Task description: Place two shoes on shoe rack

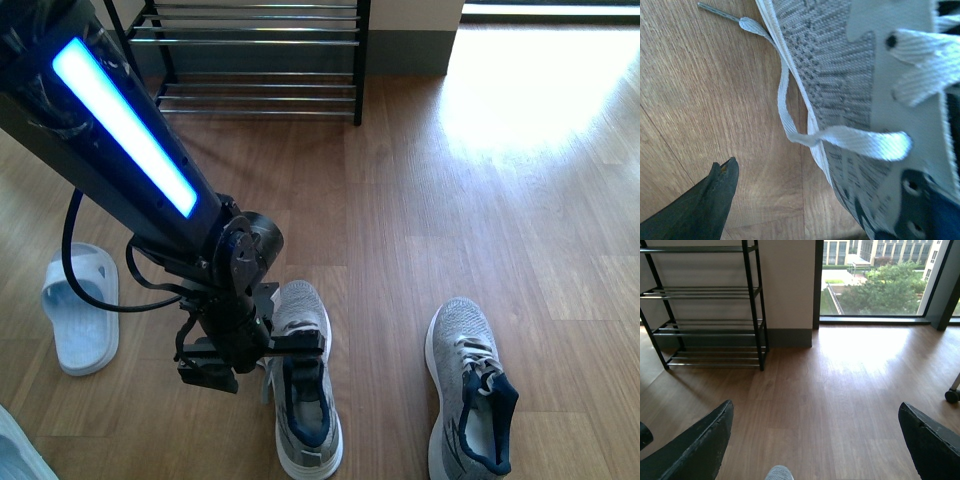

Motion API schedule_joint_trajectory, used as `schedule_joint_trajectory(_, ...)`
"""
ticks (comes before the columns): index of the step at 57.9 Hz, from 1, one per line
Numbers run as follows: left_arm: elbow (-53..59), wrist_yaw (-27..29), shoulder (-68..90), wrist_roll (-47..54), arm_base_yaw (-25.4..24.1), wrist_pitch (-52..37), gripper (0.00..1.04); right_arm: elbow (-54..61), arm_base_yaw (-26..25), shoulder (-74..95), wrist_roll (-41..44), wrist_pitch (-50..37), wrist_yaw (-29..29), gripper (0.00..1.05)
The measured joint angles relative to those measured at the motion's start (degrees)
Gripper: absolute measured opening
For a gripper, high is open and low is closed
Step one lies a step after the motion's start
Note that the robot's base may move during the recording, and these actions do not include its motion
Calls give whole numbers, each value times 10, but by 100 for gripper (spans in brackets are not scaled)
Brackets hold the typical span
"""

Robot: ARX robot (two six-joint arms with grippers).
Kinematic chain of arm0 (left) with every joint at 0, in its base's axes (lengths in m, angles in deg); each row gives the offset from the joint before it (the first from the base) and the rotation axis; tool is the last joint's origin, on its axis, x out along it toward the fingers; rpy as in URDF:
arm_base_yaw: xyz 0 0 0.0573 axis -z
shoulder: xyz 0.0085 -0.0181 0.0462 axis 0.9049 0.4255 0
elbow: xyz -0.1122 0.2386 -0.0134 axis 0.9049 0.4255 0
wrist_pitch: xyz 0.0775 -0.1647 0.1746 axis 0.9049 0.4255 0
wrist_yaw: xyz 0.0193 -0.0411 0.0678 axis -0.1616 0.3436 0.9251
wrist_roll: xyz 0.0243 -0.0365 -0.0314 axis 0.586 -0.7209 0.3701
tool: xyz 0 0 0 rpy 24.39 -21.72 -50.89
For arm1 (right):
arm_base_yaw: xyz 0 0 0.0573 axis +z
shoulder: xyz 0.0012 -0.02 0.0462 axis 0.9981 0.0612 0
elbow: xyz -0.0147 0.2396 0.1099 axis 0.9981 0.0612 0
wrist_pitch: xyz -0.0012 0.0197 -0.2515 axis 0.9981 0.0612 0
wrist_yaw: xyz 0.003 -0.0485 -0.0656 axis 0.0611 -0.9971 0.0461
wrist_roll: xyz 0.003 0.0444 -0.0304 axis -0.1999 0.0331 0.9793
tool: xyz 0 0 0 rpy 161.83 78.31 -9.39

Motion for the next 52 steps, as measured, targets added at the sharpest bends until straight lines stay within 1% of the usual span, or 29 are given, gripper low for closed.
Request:
schedule_joint_trajectory(14, -16, -15, 13, 19, -2, -18, 95, 0, 0, 0, 0, 0, 0, 96)
schedule_joint_trajectory(23, -16, -4, 13, 34, -1, -28, 74, 0, 0, 0, 0, 0, 0, 96)
schedule_joint_trajectory(28, -16, 0, 13, 41, -1, -27, 54, 0, 0, 0, 0, 0, 0, 96)
schedule_joint_trajectory(42, -16, -3, 12, 46, 1, -26, 17, 0, 0, 0, 0, 0, 0, 96)
schedule_joint_trajectory(44, -16, -3, 12, 46, 1, -26, 13, 0, 0, 0, 0, 0, 0, 96)
schedule_joint_trajectory(47, -16, -4, 12, 46, 1, -26, 5, 0, 0, 0, 0, 0, 0, 96)
schedule_joint_trajectory(49, -16, -4, 12, 45, 2, -26, 1, 0, 0, 0, 0, 0, 0, 96)
schedule_joint_trajectory(52, -16, -4, 12, 46, 2, -25, 2, 0, 0, 0, 0, 0, 0, 96)
